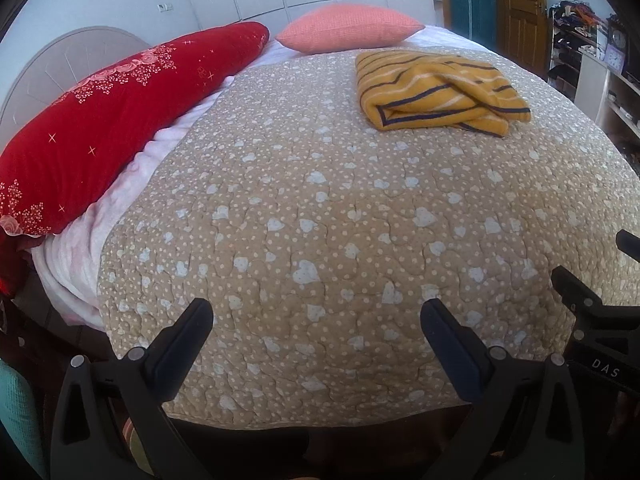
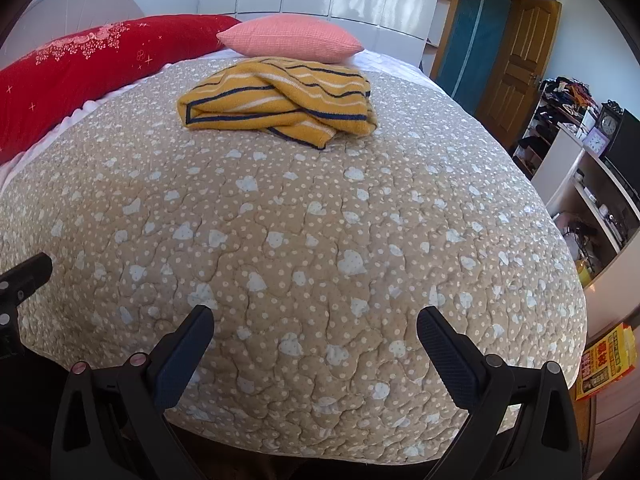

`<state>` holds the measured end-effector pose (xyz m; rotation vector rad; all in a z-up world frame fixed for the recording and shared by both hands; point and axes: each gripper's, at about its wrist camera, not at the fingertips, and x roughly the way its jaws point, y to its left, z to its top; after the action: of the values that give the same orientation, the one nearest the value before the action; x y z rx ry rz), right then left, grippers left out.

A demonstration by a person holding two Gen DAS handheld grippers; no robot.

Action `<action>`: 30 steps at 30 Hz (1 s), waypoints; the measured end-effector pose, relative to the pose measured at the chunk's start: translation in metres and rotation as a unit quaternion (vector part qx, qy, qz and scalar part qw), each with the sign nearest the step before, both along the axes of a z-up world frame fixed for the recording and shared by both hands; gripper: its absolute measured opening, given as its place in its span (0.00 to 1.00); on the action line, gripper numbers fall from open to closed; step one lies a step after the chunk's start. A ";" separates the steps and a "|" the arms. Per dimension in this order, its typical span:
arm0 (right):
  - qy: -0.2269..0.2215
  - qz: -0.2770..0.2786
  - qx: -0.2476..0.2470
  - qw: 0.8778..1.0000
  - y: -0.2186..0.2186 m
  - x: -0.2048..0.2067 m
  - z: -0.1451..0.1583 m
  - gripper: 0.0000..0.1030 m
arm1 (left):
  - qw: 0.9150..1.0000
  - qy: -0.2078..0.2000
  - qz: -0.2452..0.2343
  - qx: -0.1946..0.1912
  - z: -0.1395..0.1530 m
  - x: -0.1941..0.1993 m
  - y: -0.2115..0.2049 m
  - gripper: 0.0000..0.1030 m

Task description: Fold small clothes

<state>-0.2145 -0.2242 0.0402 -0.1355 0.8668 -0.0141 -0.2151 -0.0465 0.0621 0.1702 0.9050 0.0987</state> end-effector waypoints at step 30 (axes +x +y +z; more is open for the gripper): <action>0.008 -0.001 0.006 1.000 -0.001 0.002 -0.008 1.00 | 1.000 0.016 0.000 -0.003 -0.008 0.002 0.001 1.00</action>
<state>-0.2130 -0.2253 0.0319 -0.1233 0.8839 -0.0105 -0.2134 -0.0452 0.0539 0.1656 0.9370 0.0936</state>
